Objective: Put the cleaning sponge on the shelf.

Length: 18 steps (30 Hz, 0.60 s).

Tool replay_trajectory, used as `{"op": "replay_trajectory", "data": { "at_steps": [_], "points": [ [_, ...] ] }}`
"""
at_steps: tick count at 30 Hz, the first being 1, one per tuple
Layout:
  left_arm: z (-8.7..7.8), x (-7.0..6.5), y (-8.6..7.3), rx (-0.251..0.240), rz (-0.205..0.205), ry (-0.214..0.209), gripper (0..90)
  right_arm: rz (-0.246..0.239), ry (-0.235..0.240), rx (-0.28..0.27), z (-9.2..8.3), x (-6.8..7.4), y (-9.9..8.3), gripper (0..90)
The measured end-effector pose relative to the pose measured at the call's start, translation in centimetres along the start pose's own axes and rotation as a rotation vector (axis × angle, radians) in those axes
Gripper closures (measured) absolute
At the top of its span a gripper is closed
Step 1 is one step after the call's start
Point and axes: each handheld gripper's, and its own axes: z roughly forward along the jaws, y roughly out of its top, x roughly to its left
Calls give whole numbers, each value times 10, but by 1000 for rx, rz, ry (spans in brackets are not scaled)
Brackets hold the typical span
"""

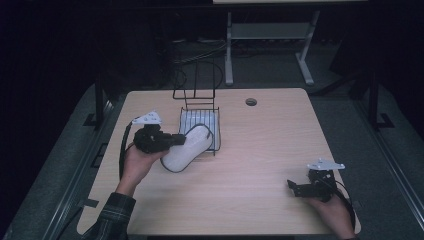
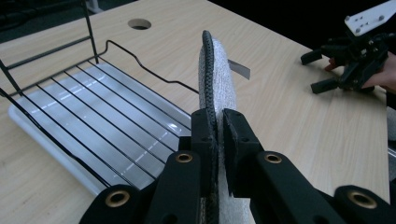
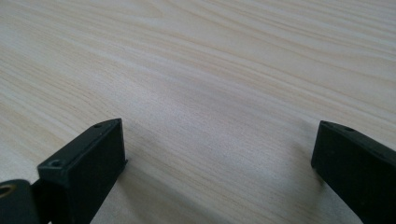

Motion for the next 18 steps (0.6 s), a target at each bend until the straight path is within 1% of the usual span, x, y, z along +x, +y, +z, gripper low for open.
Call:
{"op": "replay_trajectory", "data": {
  "at_steps": [1,6,13,18],
  "points": [
    [0,2,1,4,5,2,834,1,0,0,0,0,0,24],
    [2,10,7,-15,-6,8,834,3,0,1,0,0,0,24],
    [4,23,15,-24,-10,16,834,1,0,0,0,0,0,24],
    [7,32,18,-33,-25,10,834,1,0,0,0,0,0,24]
  ]
}}
